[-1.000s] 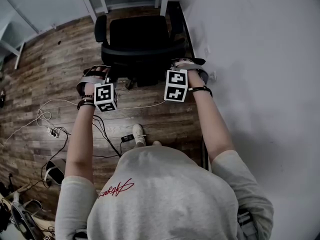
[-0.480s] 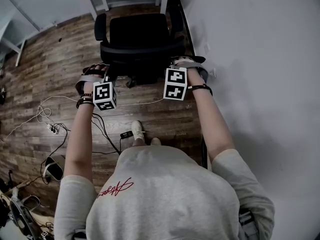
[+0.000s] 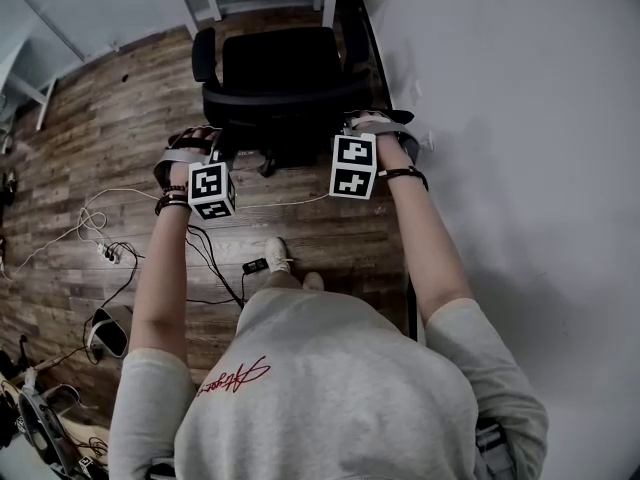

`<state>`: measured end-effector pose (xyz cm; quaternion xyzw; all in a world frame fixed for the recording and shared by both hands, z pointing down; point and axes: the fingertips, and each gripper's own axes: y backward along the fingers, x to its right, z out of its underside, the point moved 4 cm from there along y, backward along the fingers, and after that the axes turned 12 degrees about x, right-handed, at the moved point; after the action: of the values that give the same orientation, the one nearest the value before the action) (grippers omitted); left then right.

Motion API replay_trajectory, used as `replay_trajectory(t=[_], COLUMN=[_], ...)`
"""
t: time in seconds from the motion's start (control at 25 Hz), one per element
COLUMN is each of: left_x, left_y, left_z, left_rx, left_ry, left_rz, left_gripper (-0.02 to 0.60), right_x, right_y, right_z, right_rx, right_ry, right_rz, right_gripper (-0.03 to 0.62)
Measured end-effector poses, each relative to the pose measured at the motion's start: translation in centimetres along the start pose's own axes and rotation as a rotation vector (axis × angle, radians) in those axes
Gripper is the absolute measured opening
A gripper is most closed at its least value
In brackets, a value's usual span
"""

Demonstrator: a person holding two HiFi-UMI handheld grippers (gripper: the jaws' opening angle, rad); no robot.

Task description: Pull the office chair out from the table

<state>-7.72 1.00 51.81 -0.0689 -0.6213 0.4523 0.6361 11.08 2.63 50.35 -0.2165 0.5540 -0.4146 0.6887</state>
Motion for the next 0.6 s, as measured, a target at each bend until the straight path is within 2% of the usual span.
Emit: replay_trajectory(t=[0.6], left_x=[1.5], left_y=[1.4], left_z=[-2.0], left_rx=[-0.004], left_ry=[-0.003], left_rz=[-0.012], left_gripper=[0.059], right_x=[-2.0], right_y=[1.9], right_z=[0.2], right_rx=[0.006], right_ry=[0.006], right_rz=[-0.003], right_gripper=[0.101])
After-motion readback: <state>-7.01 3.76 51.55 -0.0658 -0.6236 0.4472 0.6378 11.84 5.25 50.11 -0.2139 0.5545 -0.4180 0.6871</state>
